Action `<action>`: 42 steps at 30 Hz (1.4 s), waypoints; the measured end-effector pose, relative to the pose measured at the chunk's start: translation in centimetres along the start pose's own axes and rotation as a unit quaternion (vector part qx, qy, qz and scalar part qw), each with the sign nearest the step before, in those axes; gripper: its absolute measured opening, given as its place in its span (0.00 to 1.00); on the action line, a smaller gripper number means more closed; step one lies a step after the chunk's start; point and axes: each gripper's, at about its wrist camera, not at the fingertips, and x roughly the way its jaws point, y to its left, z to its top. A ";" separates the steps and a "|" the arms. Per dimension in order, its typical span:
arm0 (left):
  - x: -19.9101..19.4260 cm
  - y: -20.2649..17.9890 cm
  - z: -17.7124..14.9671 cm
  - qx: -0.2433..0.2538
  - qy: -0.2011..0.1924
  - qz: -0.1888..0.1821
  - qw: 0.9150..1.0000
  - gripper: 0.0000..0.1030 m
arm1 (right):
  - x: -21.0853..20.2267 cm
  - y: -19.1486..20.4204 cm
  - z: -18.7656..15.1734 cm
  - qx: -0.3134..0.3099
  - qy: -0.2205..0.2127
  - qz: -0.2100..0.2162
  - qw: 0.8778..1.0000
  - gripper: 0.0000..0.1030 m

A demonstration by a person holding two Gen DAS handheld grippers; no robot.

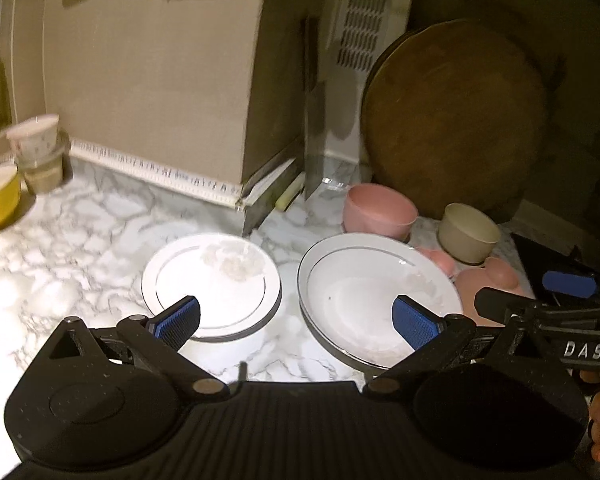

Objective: Organize plates and bowls
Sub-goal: 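Move the right tool to the rim of the large white plate and close it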

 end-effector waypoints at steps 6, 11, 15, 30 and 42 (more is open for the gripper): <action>3.9 0.1 0.6 -0.023 0.038 0.011 0.999 1.00 | 4.6 -2.4 1.3 -0.021 0.033 0.009 0.999 0.99; 6.7 -0.5 0.7 -0.023 0.062 0.010 0.998 1.00 | 7.7 -4.1 1.7 -0.018 0.061 0.013 0.998 0.90; 8.5 -0.5 0.5 -0.046 0.088 0.005 0.995 0.99 | 10.4 -5.9 2.1 -0.014 0.092 0.028 0.995 0.77; 11.4 -0.2 0.0 -0.118 0.116 0.015 0.986 0.78 | 16.4 -8.3 2.9 -0.009 0.148 0.076 0.986 0.45; 12.5 -0.4 -0.7 -0.166 0.136 -0.011 0.977 0.46 | 17.5 -8.6 3.3 -0.006 0.163 0.093 0.982 0.21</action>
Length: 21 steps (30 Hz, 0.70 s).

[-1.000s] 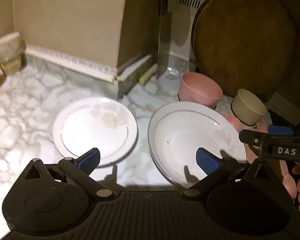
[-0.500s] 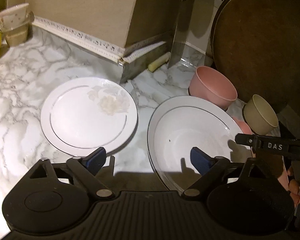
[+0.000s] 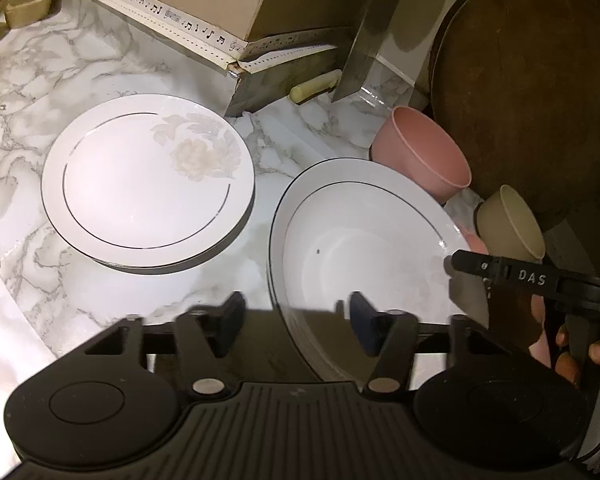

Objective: Organize plates and bowls
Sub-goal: 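Move the right tool to the rim of the large white plate and close it, then lift the large white plate with the right tool and carry it toward the floral plate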

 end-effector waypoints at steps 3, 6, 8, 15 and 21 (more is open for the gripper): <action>0.2 0.3 0.0 -0.015 0.004 -0.002 1.000 0.34 | 0.1 -0.1 0.0 0.002 0.004 0.004 1.000 0.20; 0.1 0.6 0.1 -0.027 0.001 -0.004 1.000 0.28 | 0.2 -0.3 0.0 0.003 0.009 0.006 1.000 0.19; 0.1 0.6 0.1 -0.030 -0.002 -0.010 0.999 0.21 | 0.3 -0.4 -0.1 0.005 0.010 0.010 1.000 0.18; 0.1 0.6 0.0 -0.026 -0.011 0.004 1.000 0.14 | 0.4 -0.7 -0.2 0.004 0.011 0.002 1.000 0.09; -0.1 0.6 0.0 -0.016 -0.016 0.010 1.000 0.14 | 0.1 -0.6 -0.5 -0.003 0.012 0.003 1.000 0.08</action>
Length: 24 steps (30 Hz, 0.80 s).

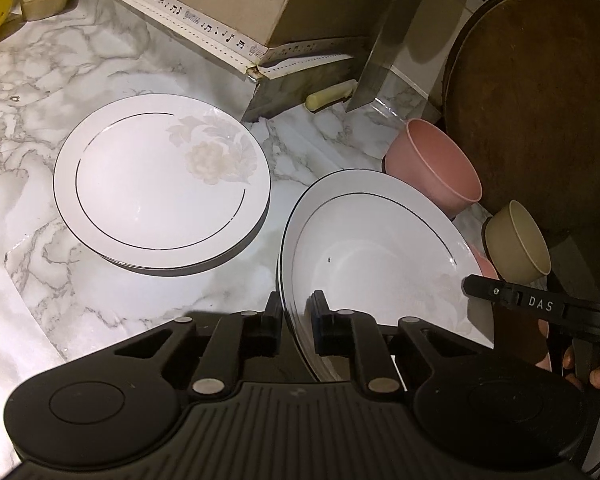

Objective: Organize plates and bowls
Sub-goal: 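Lift the large white plate with the right tool and carry it toward the floral plate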

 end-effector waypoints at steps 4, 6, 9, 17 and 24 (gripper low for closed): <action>-0.2 -0.1 -0.1 0.010 -0.006 0.003 1.000 0.14 | -0.4 0.6 -0.2 -0.016 -0.006 -0.007 1.000 0.08; -0.2 0.0 -0.1 0.010 -0.006 0.002 1.000 0.14 | -0.7 0.9 -0.2 -0.025 -0.012 -0.011 1.000 0.08; -0.5 0.2 -0.1 0.011 -0.008 0.001 1.000 0.14 | -1.3 1.3 -0.1 -0.037 -0.019 -0.012 0.999 0.08; -1.8 0.8 -0.2 0.015 -0.022 0.004 1.000 0.14 | -1.9 2.1 -0.4 -0.040 -0.027 -0.001 0.999 0.08; -3.4 1.7 0.1 0.009 -0.044 0.003 0.999 0.14 | -2.8 2.8 -0.4 -0.034 -0.034 0.017 0.999 0.08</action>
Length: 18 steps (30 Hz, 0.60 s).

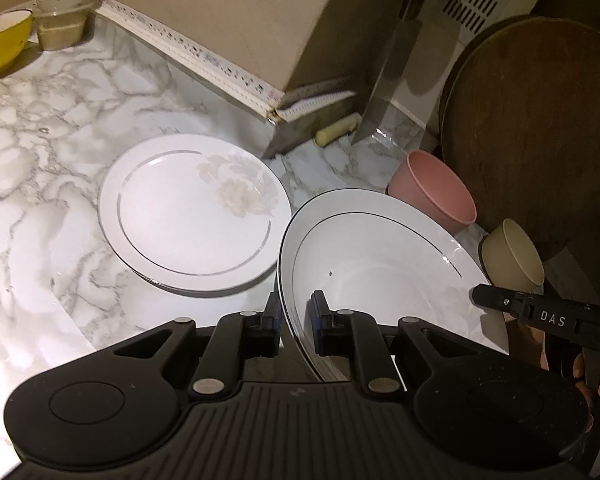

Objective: Organize plates and bowls
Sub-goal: 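Lift the large white plate with the right tool and carry it toward the floral plate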

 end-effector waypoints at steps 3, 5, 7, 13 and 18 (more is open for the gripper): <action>-0.8 0.7 0.1 -0.003 -0.009 0.004 1.000 0.14 | -0.3 0.7 0.2 0.004 -0.005 0.009 1.000 0.07; -1.4 1.3 0.2 -0.009 -0.013 0.006 1.000 0.14 | -0.4 1.5 0.4 0.003 -0.008 0.014 1.000 0.07; -2.0 2.0 0.3 -0.013 -0.018 0.009 1.000 0.14 | -0.5 2.2 0.5 0.002 -0.010 0.017 1.000 0.07; -3.9 4.4 0.5 -0.029 -0.033 0.024 0.999 0.14 | -0.2 4.9 0.9 -0.009 -0.015 0.035 0.999 0.07; -5.7 6.9 0.4 -0.047 -0.046 0.039 0.997 0.14 | 0.3 7.6 1.2 -0.023 -0.017 0.053 0.998 0.07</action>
